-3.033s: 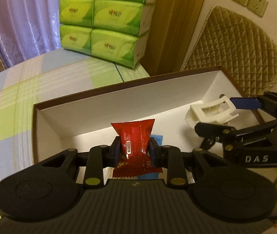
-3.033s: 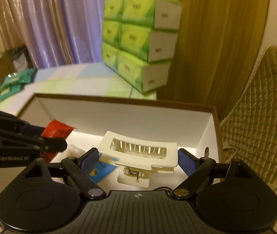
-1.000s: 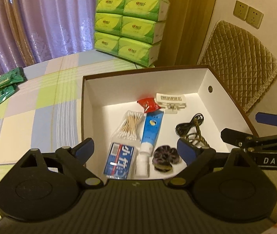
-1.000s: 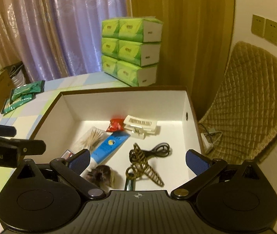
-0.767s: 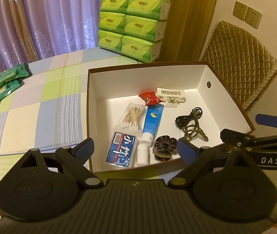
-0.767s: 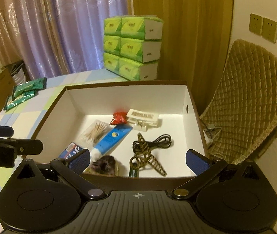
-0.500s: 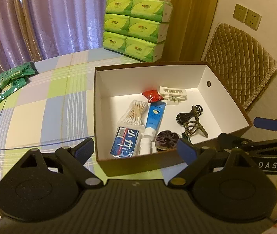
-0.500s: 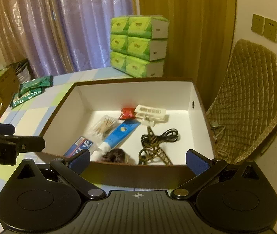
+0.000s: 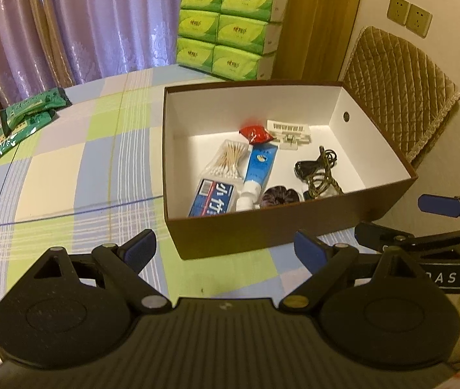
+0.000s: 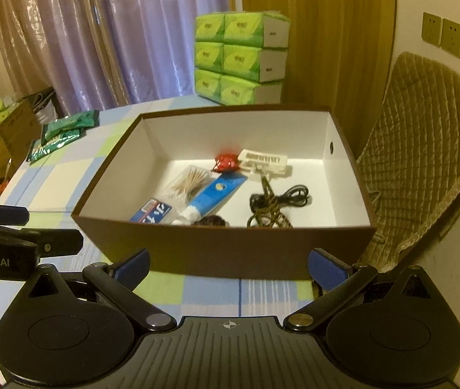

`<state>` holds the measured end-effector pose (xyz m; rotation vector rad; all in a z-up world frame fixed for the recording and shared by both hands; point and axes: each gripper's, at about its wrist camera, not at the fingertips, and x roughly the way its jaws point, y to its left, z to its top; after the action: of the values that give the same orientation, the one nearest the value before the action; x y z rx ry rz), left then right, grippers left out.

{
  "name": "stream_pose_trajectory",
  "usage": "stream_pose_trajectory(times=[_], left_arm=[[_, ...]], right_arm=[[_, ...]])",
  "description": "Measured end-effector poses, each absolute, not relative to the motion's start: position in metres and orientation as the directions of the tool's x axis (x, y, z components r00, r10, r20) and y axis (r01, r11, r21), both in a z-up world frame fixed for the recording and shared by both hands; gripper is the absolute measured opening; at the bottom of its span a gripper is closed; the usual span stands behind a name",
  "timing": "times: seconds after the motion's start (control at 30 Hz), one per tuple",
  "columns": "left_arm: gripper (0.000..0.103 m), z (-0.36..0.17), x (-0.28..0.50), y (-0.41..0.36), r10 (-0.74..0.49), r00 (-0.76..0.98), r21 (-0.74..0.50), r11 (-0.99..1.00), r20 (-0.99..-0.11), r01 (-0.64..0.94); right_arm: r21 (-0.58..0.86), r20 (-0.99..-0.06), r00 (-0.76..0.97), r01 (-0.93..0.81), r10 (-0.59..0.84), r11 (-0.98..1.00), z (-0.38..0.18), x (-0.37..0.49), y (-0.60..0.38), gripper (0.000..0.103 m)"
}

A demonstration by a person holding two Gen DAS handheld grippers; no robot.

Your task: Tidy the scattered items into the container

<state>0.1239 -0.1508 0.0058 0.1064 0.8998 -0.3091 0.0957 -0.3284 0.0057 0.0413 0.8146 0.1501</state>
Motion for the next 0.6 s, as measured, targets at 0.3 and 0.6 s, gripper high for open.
stream_pose_trajectory(times=[0.3, 0.6], left_arm=[[0.090, 0.002, 0.116, -0.151, -0.213, 0.580, -0.037, 0.953, -0.787, 0.300], [0.090, -0.003, 0.108, -0.154, -0.205, 0.574, -0.027, 0.953, -0.793, 0.302]], right_arm=[[0.096, -0.725, 0.672, -0.117, 0.150, 0.989, 0.002, 0.085, -0.328, 0.101], [0.100, -0.734, 0.662, -0.113, 0.150, 0.989, -0.003, 0.078, -0.331, 0.101]])
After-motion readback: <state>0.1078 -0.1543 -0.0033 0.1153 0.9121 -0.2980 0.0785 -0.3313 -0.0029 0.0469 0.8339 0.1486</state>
